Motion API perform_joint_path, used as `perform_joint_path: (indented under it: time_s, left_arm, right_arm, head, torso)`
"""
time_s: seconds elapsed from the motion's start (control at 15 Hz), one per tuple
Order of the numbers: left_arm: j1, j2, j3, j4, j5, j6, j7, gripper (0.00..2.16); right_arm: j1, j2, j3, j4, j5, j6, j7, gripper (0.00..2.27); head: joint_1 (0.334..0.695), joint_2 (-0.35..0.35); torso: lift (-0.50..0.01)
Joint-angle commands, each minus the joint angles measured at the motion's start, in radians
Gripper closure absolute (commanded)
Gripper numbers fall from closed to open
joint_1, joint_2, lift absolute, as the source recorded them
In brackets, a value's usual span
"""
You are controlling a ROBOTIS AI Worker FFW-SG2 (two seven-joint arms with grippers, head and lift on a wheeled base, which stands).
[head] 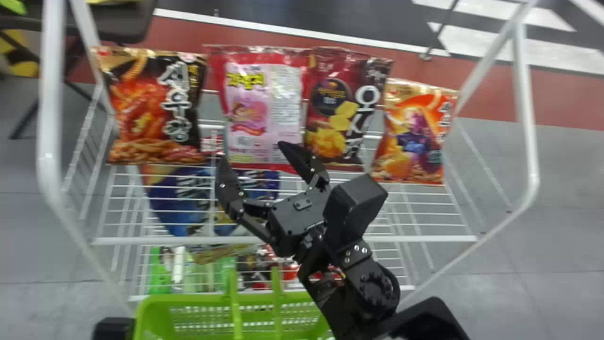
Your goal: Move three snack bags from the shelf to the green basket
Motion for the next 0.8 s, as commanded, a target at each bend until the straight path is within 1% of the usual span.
perform_joint_path:
  time_s: [0.0, 0.13, 0.27, 0.6, 0.73]
  left_arm:
    - [-0.004, -0.002, 0.001, 0.007, -0.001, 0.0, -0.002, 1.7]
    - [-0.009, -0.002, 0.001, 0.016, 0.001, 0.0, -0.003, 1.7]
    - [-0.015, 0.005, 0.001, 0.019, 0.002, 0.0, -0.005, 1.7]
    - [-0.03, 0.032, 0.013, 0.03, 0.032, -0.012, -0.005, 1.7]
    - [-0.033, 0.041, 0.021, 0.036, 0.045, -0.021, -0.005, 1.7]
  right_arm:
    - [-0.127, 0.026, 0.047, 0.084, -0.003, 0.096, -0.002, 0.12]
    - [-0.217, 0.04, 0.07, 0.149, -0.017, 0.124, -0.002, 0.12]
    - [-0.271, 0.055, 0.084, 0.195, -0.014, 0.127, -0.008, 0.12]
    - [-0.395, 0.055, 0.081, 0.322, -0.031, 0.179, -0.008, 0.12]
    - [-0.463, 0.055, 0.075, 0.392, -0.068, 0.225, 0.0, 0.12]
  head:
    - [0.695, -0.148]
    - [0.695, -0.09]
    - [0.695, -0.028]
    - [0.695, 0.017]
    - [0.695, 0.023]
  torso:
    - [-0.047]
    - [-0.047]
    - [-0.047]
    - [-0.047]
    - [-0.047]
